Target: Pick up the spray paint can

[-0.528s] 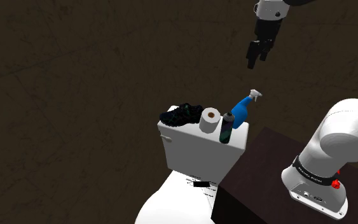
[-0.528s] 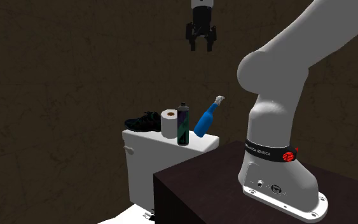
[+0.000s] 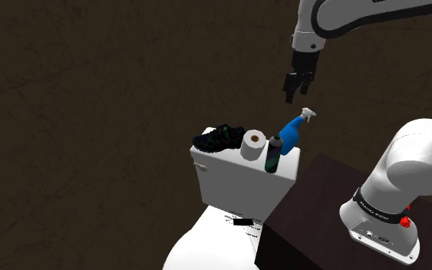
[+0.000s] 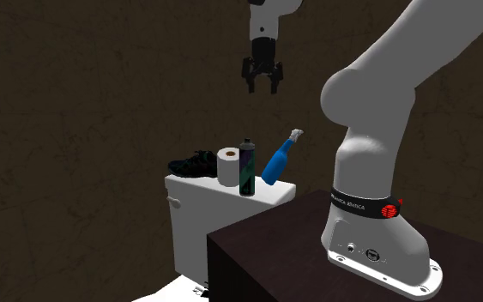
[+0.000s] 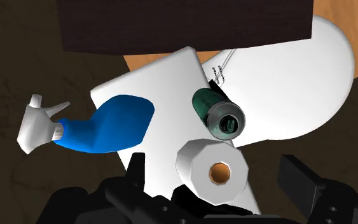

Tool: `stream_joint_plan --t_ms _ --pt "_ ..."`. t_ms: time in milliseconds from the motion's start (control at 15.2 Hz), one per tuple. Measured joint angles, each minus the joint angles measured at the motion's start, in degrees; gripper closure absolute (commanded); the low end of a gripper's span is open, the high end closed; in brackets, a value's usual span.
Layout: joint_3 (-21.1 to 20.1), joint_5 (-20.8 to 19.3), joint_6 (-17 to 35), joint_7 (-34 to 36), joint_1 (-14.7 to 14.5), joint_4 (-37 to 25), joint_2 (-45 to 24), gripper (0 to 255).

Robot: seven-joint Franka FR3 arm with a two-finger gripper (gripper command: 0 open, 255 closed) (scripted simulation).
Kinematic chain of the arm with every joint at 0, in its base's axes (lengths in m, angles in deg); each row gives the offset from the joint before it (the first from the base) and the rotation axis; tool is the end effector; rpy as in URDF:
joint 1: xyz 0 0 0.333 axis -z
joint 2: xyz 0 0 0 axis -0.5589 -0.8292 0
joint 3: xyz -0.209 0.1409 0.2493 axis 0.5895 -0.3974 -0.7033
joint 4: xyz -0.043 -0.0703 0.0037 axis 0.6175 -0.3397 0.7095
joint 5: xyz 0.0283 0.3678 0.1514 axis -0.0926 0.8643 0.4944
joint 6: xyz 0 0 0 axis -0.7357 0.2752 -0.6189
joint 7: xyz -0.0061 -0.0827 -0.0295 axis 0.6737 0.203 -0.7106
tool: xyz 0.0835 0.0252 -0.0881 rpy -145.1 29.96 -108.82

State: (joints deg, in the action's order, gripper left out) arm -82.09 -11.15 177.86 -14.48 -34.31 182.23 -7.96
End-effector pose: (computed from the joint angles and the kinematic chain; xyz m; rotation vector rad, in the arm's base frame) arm 0.3331 -0.0302 0.5298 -3.1245 0.1354 0.0417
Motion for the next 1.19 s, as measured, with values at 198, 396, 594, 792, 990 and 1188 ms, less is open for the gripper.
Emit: stream_joint_plan --t_ms 198,396,594,792,990,1188 --pt "0.5 2.3 4.2 0.4 -0.8 1.6 -4.6 0" --pt "1.2 4.6 7.8 0.0 -1.6 3.2 -8.6 0" --pt "1.7 7.4 12.6 -0.6 -2.5 5.2 -13.3 0" --pt "2.0 10.3 16.3 -1.4 -3.7 5.7 -18.3 0" --pt "2.2 11.2 18.8 -2.0 -3.9 6.8 -20.0 0" --pt "2.2 11.8 21.4 -2.5 -4.2 7.6 -21.9 0"
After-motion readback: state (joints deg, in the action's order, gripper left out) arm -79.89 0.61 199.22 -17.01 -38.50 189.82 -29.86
